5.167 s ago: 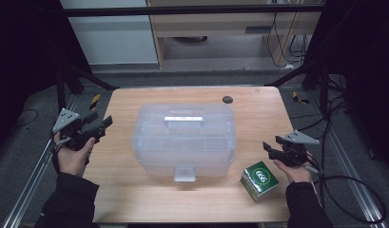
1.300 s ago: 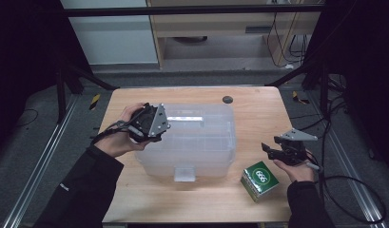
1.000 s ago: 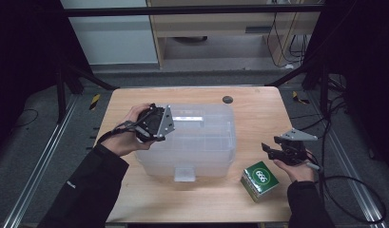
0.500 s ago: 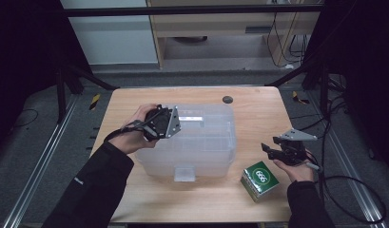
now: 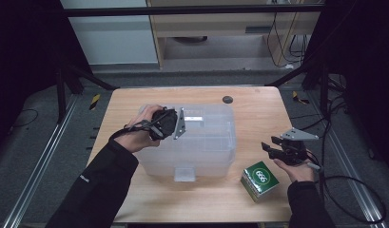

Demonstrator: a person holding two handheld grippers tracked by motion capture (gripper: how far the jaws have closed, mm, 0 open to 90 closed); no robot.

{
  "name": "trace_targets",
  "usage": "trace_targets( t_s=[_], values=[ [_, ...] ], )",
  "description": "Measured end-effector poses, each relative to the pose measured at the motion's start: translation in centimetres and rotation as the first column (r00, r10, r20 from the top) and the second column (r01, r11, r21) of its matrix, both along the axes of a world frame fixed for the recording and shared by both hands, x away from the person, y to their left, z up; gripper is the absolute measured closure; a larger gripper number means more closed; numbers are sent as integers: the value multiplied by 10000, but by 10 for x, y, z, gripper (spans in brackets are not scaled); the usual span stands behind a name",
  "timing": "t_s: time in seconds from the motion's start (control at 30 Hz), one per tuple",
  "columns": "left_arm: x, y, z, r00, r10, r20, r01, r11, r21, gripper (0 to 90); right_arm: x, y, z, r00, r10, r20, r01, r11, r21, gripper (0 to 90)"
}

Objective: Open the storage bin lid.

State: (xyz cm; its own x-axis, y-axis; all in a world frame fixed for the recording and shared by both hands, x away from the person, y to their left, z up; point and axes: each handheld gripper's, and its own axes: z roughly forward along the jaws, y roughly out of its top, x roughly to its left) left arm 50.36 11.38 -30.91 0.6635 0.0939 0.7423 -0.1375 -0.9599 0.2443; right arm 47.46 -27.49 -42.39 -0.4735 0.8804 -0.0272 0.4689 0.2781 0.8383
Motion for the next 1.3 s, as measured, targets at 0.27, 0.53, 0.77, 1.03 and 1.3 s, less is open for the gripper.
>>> trace_targets(
  t_s=[0.27,0.53,0.77,1.03,1.3],
  values=[
    [-2,-4,0,9999,45,150,-51,9990,437,722,-4,7,8,9995,288,127,-289,9996,53,553],
    [-4,-6,1,9996,111,266,-128,9978,644,731,-14,21,23,9962,801,346,-807,9966,189,613],
    [-3,-6,2,9998,71,194,-84,9979,638,732,-19,31,29,9923,1216,253,-1222,9923,201,675],
    [-1,-5,2,9998,26,196,-35,9988,482,732,-22,34,31,9887,1488,198,-1494,9882,332,783],
    [2,-4,5,9995,112,285,-120,9996,274,728,-26,38,35,9851,1712,165,-1719,9832,614,898]
  ],
)
